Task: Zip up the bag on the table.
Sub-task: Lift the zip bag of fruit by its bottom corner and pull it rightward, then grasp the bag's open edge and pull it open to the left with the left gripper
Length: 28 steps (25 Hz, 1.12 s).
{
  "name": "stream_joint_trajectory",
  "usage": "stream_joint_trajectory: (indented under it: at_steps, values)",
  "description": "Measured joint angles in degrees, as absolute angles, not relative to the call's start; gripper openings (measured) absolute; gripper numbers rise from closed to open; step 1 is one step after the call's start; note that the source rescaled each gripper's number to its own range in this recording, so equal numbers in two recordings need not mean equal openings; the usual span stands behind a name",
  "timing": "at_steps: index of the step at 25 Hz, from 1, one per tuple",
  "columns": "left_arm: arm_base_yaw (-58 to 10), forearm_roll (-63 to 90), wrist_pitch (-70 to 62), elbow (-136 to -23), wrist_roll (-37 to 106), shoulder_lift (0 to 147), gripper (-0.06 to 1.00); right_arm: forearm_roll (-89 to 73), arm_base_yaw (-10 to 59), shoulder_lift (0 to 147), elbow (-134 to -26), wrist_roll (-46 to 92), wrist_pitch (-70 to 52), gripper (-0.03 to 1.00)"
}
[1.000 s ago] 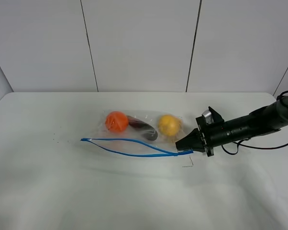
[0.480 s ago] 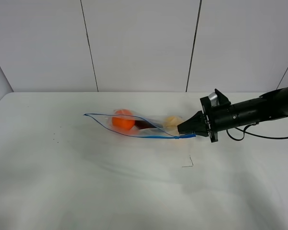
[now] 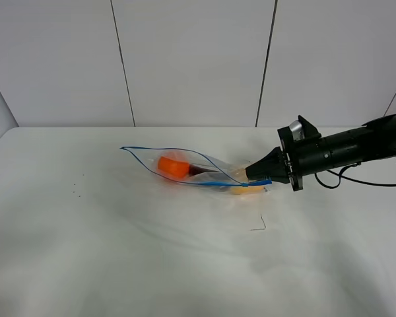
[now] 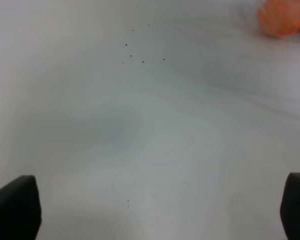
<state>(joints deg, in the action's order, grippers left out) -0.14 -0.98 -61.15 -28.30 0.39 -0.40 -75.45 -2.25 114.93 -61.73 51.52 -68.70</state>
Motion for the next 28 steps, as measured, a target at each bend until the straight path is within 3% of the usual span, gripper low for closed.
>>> stream_joint_trajectory:
  at_steps: [14,21,28]
  values:
    - [-0.14,2.33,-59.85,-28.40,0.39,0.70,0.98,-75.45,-2.25,113.73,-61.73,50.30,-68.70,0.00]
    - [-0.14,14.18,-51.40,-31.84,10.54,19.06,0.95,-75.33,-2.25,113.47,-61.73,50.30,-68.76,0.00]
    - [-0.14,20.60,-47.33,-47.46,24.27,42.48,0.94,-75.22,-2.25,113.47,-61.73,50.30,-68.76,0.00]
